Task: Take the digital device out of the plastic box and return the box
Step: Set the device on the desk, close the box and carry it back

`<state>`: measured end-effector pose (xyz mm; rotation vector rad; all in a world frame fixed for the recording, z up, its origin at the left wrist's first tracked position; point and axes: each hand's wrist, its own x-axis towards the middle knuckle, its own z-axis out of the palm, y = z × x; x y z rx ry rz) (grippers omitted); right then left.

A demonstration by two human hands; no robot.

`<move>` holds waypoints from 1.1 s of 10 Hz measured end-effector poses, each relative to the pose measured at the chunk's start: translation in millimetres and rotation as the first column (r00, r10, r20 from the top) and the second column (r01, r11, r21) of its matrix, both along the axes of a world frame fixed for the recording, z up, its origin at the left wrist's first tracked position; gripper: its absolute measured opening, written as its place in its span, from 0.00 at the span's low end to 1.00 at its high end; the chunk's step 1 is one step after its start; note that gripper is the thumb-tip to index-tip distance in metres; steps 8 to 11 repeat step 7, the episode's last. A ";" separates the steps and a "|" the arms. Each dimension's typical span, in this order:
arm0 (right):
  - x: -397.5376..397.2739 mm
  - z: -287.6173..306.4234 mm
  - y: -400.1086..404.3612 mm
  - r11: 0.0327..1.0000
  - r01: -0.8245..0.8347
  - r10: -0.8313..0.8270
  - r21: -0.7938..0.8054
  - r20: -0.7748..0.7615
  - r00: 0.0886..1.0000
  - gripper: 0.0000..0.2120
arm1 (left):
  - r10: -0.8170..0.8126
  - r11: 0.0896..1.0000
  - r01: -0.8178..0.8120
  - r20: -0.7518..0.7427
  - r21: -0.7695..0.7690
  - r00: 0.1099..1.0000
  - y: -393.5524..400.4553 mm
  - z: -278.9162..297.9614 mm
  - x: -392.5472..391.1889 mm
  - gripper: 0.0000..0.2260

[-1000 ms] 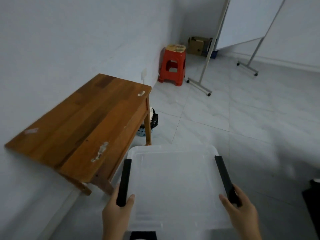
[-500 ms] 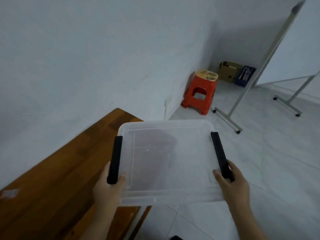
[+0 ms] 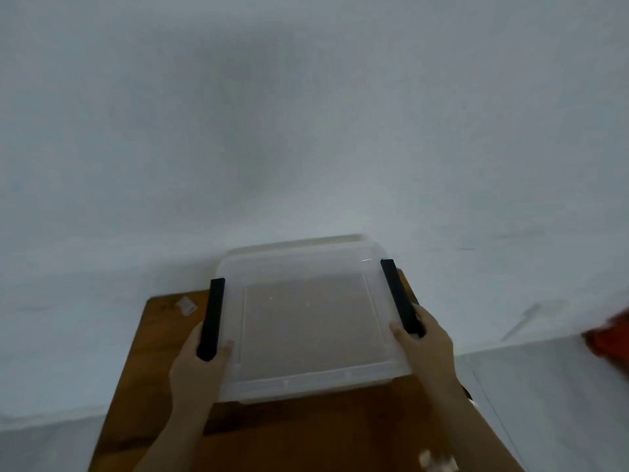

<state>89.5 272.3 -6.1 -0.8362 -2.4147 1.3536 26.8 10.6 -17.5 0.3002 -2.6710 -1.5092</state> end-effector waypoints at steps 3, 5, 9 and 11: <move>-49.0 -17.9 2.9 0.997 -0.067 0.068 -0.042 0.040 0.997 0.19 | 0.074 0.997 -0.074 0.001 0.028 0.997 0.8 -1.1 -36.9 0.17; -55.4 -15.8 2.0 0.999 -0.026 0.028 -0.038 0.048 0.998 0.17 | 0.073 0.992 -0.074 0.012 0.100 0.997 2.2 1.8 -39.5 0.16; -55.4 -10.6 2.8 0.984 -0.130 0.108 0.118 0.172 0.979 0.17 | 0.049 0.970 -0.063 0.067 0.235 0.997 0.3 3.9 -38.8 0.17; -55.4 -10.6 2.8 0.984 -0.130 0.108 0.118 0.172 0.979 0.17 | 0.049 0.970 -0.063 0.067 0.235 0.997 0.3 3.9 -38.8 0.17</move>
